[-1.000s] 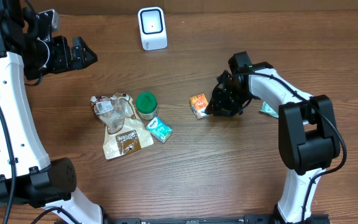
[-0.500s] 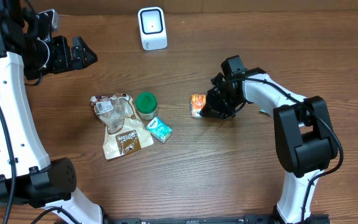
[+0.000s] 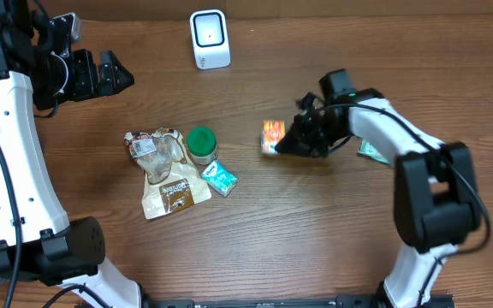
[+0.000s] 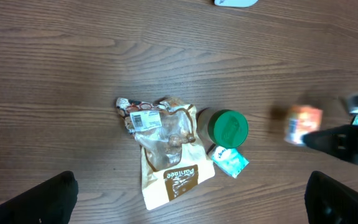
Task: Scan the item barcode
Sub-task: 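Lift the orange packet and carry it toward the scanner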
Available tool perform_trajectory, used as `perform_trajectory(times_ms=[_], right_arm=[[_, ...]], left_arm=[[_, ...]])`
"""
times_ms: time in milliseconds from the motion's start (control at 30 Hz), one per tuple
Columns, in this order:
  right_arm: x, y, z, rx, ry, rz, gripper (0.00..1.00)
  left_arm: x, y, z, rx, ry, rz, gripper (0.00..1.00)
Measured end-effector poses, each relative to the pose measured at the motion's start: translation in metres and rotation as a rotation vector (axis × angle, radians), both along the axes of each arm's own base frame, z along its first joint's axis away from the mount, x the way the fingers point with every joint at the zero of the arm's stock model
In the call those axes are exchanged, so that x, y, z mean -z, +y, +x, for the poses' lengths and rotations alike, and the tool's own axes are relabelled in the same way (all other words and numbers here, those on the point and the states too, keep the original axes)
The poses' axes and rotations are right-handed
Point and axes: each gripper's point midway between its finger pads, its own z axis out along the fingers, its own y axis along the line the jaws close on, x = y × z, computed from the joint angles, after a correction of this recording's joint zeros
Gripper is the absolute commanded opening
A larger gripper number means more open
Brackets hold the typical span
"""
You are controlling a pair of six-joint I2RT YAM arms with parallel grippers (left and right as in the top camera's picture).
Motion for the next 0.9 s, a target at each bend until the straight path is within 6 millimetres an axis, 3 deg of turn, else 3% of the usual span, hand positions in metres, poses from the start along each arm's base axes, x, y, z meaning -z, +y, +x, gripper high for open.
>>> perform_trajectory(times_ms=[167, 467, 633, 900], right_arm=[[-0.072, 0.007, 0.001, -0.018, -0.110, 0.211, 0.04], [-0.145, 0.030, -0.005, -0.162, -0.217, 0.612, 0.04], [-0.167, 0.032, -0.012, -0.200, -0.188, 0.733, 0.04], [-0.175, 0.032, -0.015, -0.206, -0.144, 0.776, 0.04]], left_arm=[[0.000, 0.000, 0.000, 0.000, 0.000, 0.000, 1.00], [0.000, 0.000, 0.000, 0.000, 0.000, 0.000, 1.00], [0.000, 0.000, 0.000, 0.000, 0.000, 0.000, 1.00], [0.000, 0.000, 0.000, 0.000, 0.000, 0.000, 1.00]])
